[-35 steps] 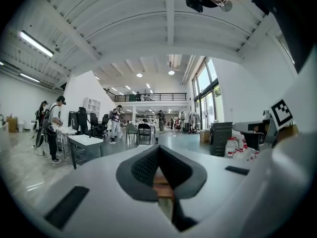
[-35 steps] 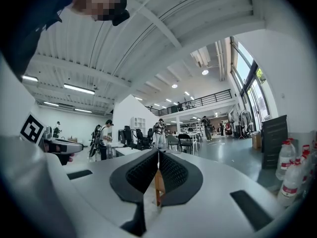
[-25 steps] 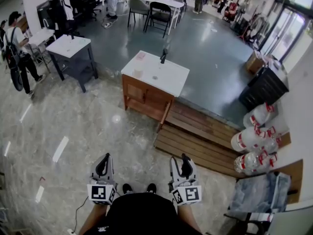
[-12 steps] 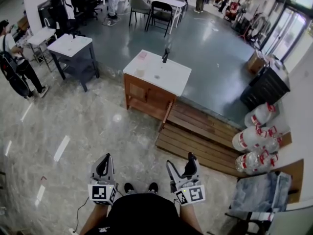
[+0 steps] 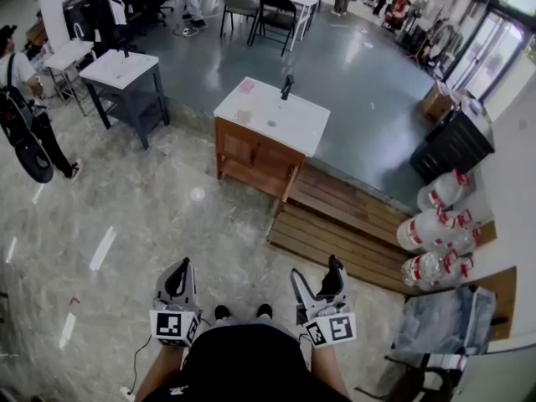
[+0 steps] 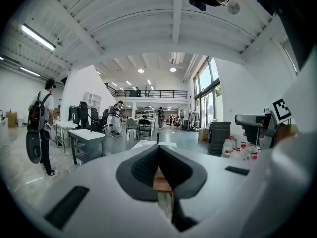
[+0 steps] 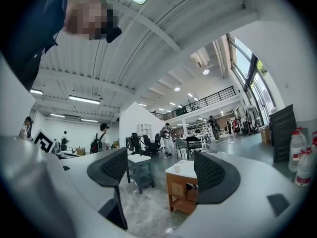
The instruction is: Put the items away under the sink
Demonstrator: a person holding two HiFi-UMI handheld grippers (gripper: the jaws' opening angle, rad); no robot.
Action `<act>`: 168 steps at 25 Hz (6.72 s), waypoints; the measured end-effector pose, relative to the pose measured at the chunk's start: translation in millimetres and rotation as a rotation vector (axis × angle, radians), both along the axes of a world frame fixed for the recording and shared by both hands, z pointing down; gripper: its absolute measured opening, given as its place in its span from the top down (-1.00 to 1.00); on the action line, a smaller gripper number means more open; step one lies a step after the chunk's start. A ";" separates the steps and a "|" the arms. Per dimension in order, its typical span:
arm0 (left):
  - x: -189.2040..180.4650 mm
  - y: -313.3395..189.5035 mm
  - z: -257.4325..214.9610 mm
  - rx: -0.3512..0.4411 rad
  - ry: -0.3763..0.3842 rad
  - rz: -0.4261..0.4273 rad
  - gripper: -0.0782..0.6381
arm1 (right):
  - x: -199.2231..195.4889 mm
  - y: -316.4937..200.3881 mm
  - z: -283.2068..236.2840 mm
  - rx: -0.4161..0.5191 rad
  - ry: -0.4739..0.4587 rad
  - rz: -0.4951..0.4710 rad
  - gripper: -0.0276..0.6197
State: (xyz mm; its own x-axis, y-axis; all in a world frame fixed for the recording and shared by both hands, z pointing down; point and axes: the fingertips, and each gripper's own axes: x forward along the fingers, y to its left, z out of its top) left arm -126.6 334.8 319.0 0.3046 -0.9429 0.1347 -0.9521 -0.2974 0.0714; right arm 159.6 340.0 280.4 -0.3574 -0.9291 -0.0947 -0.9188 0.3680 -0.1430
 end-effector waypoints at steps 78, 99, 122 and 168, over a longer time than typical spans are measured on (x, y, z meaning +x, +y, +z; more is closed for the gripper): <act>-28.9 -549.9 142.2 -0.173 -0.090 0.123 0.76 | -126.4 -533.8 179.6 -0.276 0.077 -0.153 -0.26; -40.1 -681.9 303.7 -0.181 -0.098 0.079 0.76 | -197.6 -689.5 350.1 -0.278 0.124 -0.179 -0.06; -56.5 -684.9 312.1 -0.211 -0.099 0.063 0.76 | -220.5 -764.8 344.5 -0.273 0.098 -0.081 0.55; 132.1 -605.0 481.5 -0.078 -0.066 0.394 0.76 | -60.0 -568.6 558.7 -0.249 0.232 0.103 0.78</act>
